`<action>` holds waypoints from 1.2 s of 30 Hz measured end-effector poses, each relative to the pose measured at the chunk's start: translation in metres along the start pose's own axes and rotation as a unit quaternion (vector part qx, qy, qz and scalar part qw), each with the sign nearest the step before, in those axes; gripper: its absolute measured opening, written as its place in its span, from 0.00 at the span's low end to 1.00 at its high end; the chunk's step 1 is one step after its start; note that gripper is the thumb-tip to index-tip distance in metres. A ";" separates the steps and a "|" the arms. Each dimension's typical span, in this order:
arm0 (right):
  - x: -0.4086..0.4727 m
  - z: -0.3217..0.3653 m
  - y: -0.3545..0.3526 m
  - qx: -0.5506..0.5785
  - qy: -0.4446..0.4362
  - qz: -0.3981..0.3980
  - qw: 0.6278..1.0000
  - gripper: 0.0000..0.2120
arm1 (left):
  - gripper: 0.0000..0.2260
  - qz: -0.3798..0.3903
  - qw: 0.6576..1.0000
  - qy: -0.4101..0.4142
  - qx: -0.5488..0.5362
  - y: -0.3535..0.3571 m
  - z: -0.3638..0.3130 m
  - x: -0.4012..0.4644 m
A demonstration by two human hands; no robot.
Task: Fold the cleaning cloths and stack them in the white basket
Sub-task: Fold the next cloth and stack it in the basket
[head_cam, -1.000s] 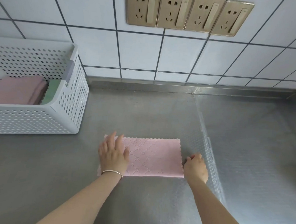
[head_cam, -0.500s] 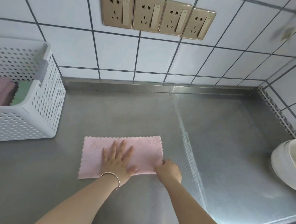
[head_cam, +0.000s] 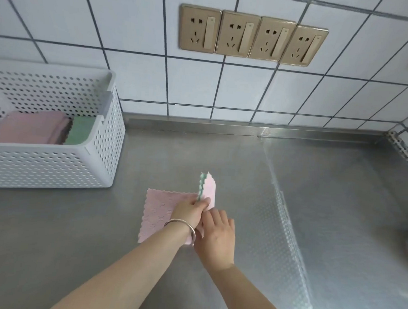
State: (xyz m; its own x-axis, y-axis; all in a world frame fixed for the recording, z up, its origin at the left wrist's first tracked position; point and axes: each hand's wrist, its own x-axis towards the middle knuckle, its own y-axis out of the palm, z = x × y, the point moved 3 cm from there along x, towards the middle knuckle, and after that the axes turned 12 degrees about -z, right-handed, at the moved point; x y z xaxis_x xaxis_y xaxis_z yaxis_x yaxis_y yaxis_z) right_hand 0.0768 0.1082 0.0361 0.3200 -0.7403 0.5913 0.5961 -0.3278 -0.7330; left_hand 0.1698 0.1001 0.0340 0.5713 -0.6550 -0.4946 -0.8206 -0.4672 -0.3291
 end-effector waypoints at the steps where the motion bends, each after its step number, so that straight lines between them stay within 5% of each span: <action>1: -0.001 0.005 0.002 0.018 -0.029 -0.006 0.999 0.08 | 0.13 -0.013 1.000 -0.007 0.016 -0.007 0.001 0.003; 4: -0.005 0.013 0.004 0.064 -0.087 -0.009 0.994 0.11 | 0.14 -0.072 0.995 -0.004 0.062 -0.028 0.008 0.011; 10: -0.022 0.010 0.035 -0.028 -0.057 0.173 0.983 0.53 | 0.12 -0.114 0.990 0.004 0.083 -0.063 0.030 0.022; 15: -0.032 0.016 0.057 -0.025 -0.046 0.254 0.966 0.68 | 0.15 -0.145 0.974 0.007 0.174 -0.082 0.052 0.034; 20: -0.039 0.013 0.065 -0.018 -0.048 0.275 0.960 0.70 | 0.14 -0.173 0.963 -0.001 0.207 -0.083 0.072 0.039; 26: -0.038 0.016 0.065 -0.012 -0.082 0.250 0.965 0.58 | 0.12 -0.234 0.951 -0.019 0.200 -0.084 0.086 0.041; 30: -0.043 0.009 0.069 -0.029 -0.071 0.270 0.960 0.63 | 0.16 -0.233 0.947 -0.022 0.220 -0.081 0.088 0.039; 33: -0.040 0.006 0.064 -0.056 -0.088 0.269 0.958 0.42 | 0.18 -0.237 0.944 -0.008 0.231 -0.081 0.085 0.036; 36: -0.033 0.007 0.058 -0.070 -0.078 0.282 0.954 0.33 | 0.24 -0.275 0.902 0.145 0.300 -0.082 0.079 0.036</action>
State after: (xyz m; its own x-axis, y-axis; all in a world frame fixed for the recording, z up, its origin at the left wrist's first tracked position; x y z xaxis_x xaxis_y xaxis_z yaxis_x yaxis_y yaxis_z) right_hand 0.1064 0.1176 -0.0237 0.6732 -0.7290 0.1236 0.1956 0.0143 -0.9806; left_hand 0.2562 0.1615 -0.0204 0.8039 -0.5895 0.0786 -0.2224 -0.4206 -0.8796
